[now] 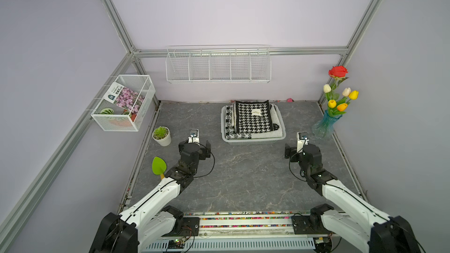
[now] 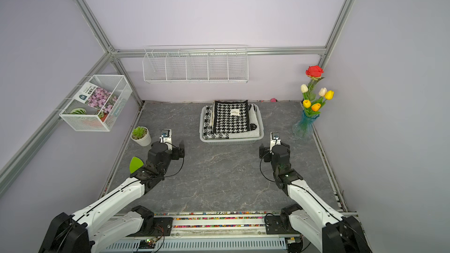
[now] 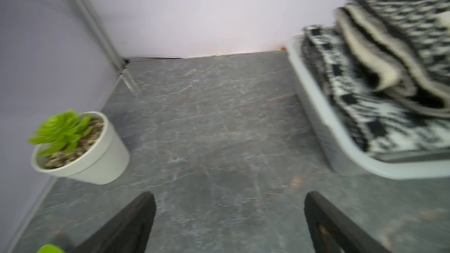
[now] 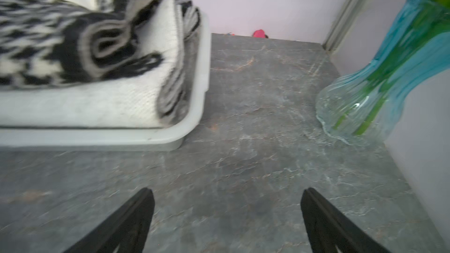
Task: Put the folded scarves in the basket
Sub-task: Reset both arms
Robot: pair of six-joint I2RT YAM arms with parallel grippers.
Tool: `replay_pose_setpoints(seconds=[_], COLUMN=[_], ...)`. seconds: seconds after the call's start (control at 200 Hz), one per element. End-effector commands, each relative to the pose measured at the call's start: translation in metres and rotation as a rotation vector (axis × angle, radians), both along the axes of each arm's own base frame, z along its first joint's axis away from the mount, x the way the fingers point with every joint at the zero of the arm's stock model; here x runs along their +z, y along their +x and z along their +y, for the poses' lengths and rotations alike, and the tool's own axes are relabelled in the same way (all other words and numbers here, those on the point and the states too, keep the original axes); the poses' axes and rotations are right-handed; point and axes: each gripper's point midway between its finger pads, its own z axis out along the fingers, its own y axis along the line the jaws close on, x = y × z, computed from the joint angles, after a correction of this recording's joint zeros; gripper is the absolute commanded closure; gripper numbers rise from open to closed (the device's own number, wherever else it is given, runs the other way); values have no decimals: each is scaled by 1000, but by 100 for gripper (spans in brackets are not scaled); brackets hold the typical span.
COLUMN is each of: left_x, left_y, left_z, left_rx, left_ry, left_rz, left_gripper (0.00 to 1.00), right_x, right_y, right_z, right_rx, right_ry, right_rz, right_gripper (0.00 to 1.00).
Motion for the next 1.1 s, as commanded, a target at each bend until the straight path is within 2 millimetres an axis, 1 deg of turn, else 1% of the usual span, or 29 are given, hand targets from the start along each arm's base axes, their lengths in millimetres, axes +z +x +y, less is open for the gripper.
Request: replay_pose_setpoints(seconds=[0.0,0.045,0.11,0.15,0.215,0.3,0.365,0.42,0.525,0.56,0.61,0.67,0.73,0.835,0.92,0.969,1.029,1.094], left_x=[5,0,-7,-14,-23,-32,-35,-32,-21,-17,-18,-32,-44,-45,-45,-46,-46,-46], left_y=[15,18,22,24,30,39,45,48,48,48,51,59,66,66,67,67,67,67], left_z=[35,41,55,64,75,89,96,99,106,104,100,95,88,89,89,88,88,88], left_rx=[107,109,138,156,172,215,231,224,219,190,143,85,40,33,30,28,26,27], left_ry=[14,4,-15,-48,-98,-105,-119,-123,-128,-146,-165,-174,-167,-175,-175,-171,-168,-169], left_rz=[-92,-91,-90,-85,-82,-38,-17,-36,-126,-160,-183,-157,-118,-119,-114,-105,-106,-109], left_gripper=[0,0,0,0,0,0,0,0,0,0,0,0,0,0,0,0,0,0], right_x=[-11,-18,-21,-22,-21,-20,-20,-20,-20,-18,-14,-13,-16,-19,-19,-23,-28,-27], right_y=[12,15,20,22,22,18,17,17,16,16,15,19,24,28,34,36,38,42], right_z=[-24,-27,-28,-32,-44,-61,-68,-75,-69,-71,-76,-78,-78,-82,-78,-74,-76,-73], right_rx=[-100,-106,-94,-93,-139,-203,-220,-251,-194,-202,-224,-230,-233,-254,-224,-196,-200,-179], right_ry=[-71,-81,-59,-35,-7,40,66,80,110,108,108,113,110,111,121,113,108,102], right_rz=[-47,-39,-8,-3,-23,-36,-43,-47,-58,-81,-127,-134,-106,-77,-107,-122,-142,-158], right_gripper=[2,3,3,3,3,3,3,3,2,2,3,2,2,3,2,2,2,2])
